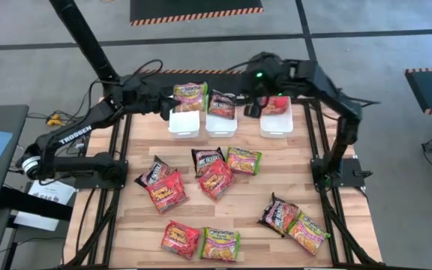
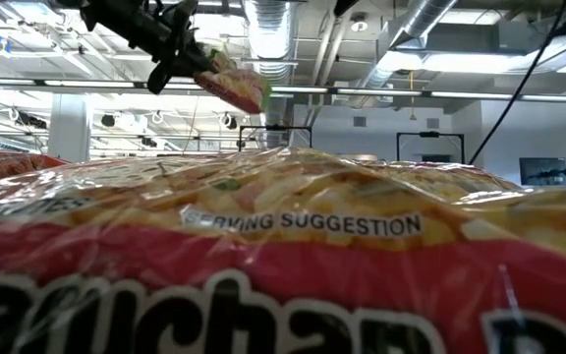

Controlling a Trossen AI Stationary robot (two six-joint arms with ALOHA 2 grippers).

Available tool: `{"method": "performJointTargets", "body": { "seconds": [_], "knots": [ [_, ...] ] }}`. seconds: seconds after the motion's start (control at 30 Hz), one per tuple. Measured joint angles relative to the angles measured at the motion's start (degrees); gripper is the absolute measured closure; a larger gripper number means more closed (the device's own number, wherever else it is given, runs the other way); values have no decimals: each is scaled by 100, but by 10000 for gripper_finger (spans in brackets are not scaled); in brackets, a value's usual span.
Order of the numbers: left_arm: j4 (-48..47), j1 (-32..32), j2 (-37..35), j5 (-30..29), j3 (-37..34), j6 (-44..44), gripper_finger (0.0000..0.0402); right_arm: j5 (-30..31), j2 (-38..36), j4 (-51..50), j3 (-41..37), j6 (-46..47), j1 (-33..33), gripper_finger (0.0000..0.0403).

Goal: Sort Maruchan noodles
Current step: Put the green noodle pack into the left white bin

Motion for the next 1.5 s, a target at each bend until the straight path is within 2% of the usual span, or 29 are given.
{"method": "performJointTargets", "body": {
  "seconds": [0.2, 0.37, 0.47, 0.67, 0.9, 1.23, 1.5],
  "knots": [
    [110, 180, 286, 170, 0, 1498, 364, -16, -397, -15, 0, 336, -231, 300],
    [156, 473, 702, -3, 0, 1798, 364, -22, -487, -15, -2, 531, -366, 300],
    [186, 719, 1011, 2, 0, 1875, 364, -39, -476, -16, -2, 568, -408, 300],
    [410, 1316, 1672, 642, 0, 1841, 363, -41, -334, -28, -11, 539, -410, 300],
    [790, 1826, 2085, 1323, -2, 1581, 363, -37, -334, -21, -12, 557, -452, 300],
    [1009, 1971, 2804, 1462, -2, 1264, 363, -30, -334, -9, -13, 825, -684, 300],
    [1024, 1971, 2971, 1435, -2, 1274, 348, -24, -334, 8, -11, 836, -749, 300]
  ]
}}
